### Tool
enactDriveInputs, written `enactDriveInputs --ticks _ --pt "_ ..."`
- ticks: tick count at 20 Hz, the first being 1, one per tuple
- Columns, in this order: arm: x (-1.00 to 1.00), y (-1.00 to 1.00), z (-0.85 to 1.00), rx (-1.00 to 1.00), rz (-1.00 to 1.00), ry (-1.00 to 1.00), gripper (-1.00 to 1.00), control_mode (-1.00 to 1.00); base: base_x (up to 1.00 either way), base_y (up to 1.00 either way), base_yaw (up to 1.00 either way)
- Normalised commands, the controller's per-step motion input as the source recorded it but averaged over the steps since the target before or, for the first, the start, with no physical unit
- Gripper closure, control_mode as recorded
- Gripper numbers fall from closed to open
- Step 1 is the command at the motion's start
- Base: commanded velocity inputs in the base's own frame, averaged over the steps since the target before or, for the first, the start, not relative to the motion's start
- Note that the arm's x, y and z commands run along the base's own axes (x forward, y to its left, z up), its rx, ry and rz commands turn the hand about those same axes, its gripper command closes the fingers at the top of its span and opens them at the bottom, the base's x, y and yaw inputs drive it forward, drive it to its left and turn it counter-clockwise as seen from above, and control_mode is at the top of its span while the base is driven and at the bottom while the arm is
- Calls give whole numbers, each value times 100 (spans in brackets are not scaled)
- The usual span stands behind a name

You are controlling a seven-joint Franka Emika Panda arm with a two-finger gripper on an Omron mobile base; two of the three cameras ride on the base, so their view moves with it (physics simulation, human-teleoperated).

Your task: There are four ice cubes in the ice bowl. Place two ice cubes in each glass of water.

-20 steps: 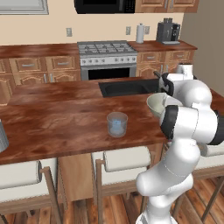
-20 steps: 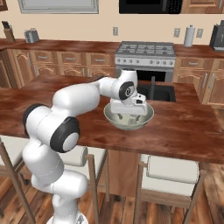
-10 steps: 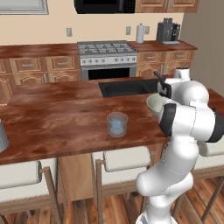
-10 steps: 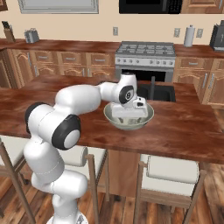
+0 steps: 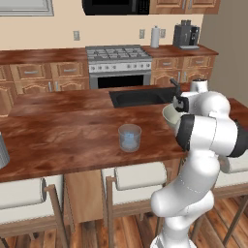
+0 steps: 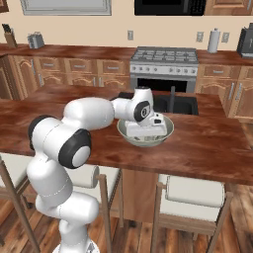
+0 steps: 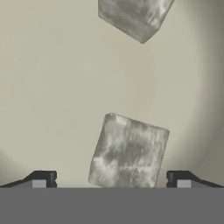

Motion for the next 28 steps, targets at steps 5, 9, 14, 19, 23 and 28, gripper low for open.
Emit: enactDriveInputs --ticks 5,9,14,19,23,28 --pt "14 0 -15 0 0 0 -100 -100 0 0 0" --pt "24 0 -16 1 0 -5 -100 -100 0 0 0" --pt "24 0 -27 5 0 -7 -100 -100 0 0 0" --pt "17 -6 -30 4 -1 -5 -100 -100 0 0 0" --pt "0 -13 -32 0 -6 0 100 -100 0 0 0" --pt "0 -13 -44 0 -6 0 100 -100 0 0 0"
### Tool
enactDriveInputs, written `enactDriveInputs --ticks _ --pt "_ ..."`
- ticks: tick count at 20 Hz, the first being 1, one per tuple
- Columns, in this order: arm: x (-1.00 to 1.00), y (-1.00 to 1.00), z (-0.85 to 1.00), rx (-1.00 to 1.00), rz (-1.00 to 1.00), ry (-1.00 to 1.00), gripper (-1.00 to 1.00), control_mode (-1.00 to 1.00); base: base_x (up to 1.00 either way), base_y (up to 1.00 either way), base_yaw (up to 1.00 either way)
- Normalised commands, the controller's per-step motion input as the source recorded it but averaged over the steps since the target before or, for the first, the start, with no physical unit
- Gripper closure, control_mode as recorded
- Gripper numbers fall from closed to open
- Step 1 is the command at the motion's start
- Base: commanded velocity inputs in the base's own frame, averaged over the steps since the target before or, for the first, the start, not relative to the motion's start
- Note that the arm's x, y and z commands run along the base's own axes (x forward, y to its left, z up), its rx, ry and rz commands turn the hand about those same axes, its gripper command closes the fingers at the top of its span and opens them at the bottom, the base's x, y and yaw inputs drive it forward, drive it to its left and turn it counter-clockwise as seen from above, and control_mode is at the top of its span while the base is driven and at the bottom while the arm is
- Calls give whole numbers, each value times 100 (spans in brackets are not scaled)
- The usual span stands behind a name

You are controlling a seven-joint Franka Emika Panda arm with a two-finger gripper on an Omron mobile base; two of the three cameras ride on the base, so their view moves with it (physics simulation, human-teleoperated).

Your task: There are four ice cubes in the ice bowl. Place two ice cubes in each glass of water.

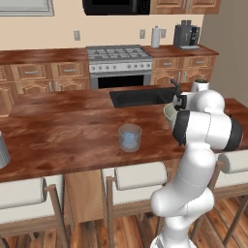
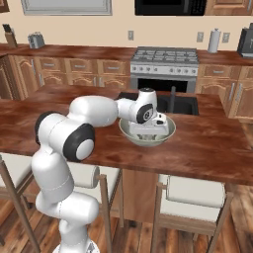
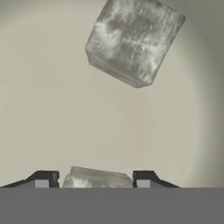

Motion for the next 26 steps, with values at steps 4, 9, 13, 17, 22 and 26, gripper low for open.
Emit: enactDriveInputs --ticks 4,9,13,17,22,26 --pt "0 -12 -46 0 -6 0 100 -100 0 0 0" --pt "0 -15 -21 3 -7 0 100 -100 0 0 0" --pt "-3 -16 -1 8 -10 -1 100 -100 0 0 0" --pt "-20 -12 19 12 -15 -11 100 -100 0 0 0" --pt "-11 0 21 6 -11 -15 100 -100 0 0 0" --pt "-5 0 26 3 -6 -13 100 -100 0 0 0"
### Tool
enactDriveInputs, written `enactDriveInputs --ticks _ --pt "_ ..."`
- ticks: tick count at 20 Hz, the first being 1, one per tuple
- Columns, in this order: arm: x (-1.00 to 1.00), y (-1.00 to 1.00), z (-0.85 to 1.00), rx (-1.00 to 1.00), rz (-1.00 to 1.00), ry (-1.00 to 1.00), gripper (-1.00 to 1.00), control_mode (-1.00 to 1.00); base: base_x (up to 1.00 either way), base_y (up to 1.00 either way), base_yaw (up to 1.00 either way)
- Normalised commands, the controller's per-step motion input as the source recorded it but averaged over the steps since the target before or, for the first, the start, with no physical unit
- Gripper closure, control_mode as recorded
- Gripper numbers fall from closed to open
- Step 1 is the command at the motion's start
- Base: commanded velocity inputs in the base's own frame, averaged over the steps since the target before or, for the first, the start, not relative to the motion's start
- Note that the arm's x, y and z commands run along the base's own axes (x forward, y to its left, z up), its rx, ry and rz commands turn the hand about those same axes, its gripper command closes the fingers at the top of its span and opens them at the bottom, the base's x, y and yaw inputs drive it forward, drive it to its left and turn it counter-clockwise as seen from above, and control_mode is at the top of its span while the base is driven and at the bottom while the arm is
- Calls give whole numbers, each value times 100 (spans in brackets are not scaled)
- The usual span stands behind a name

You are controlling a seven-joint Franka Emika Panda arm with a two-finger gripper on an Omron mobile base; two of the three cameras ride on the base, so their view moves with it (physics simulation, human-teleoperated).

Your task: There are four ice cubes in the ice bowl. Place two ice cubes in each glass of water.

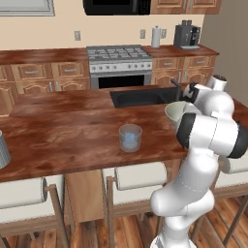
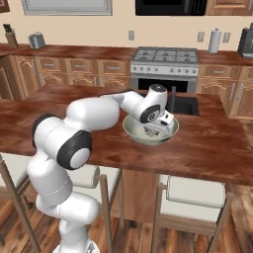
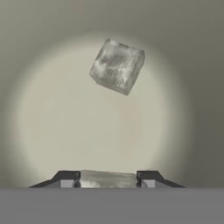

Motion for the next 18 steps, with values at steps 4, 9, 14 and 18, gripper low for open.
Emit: enactDriveInputs --ticks 4,9,14,18 --pt "-2 10 45 0 -1 -9 100 -100 0 0 0" --pt "-14 37 46 1 0 -5 100 -100 0 0 0" --pt "-56 63 21 5 0 0 100 -100 0 0 0" --pt "-84 71 26 2 0 0 100 -100 0 0 0"
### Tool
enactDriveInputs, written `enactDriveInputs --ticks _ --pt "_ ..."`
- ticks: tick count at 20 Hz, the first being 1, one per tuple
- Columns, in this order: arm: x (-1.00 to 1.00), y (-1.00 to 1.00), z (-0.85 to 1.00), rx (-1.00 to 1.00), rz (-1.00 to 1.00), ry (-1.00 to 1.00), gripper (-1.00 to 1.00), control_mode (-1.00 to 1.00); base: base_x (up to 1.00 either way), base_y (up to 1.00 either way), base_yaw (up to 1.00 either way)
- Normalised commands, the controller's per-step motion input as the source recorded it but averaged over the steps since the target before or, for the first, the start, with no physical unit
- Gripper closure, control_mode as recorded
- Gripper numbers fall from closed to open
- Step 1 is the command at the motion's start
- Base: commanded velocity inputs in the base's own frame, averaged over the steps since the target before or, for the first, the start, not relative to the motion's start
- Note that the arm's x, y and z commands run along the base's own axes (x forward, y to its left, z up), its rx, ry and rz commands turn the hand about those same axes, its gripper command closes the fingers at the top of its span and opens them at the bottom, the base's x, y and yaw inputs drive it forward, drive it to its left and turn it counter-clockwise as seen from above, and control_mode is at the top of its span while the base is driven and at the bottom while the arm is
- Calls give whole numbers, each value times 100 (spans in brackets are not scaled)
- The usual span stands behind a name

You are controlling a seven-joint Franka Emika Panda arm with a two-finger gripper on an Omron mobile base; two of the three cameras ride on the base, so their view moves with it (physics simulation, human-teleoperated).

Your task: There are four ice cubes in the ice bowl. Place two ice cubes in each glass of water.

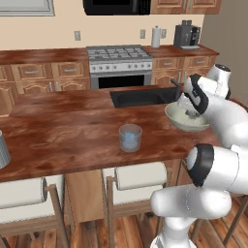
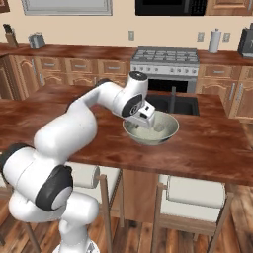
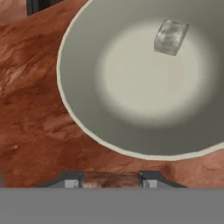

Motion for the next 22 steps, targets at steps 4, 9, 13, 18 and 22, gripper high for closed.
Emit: enactDriveInputs --ticks 4,9,13,18,22 --pt "-88 83 28 0 0 0 100 -100 0 0 0" --pt "-98 81 13 -6 0 9 100 -100 0 0 0" --pt "-88 86 0 -10 0 15 100 -100 0 0 0" --pt "-51 44 0 -5 1 8 100 -100 0 0 0" --pt "-16 0 0 3 1 2 100 -100 0 0 0"
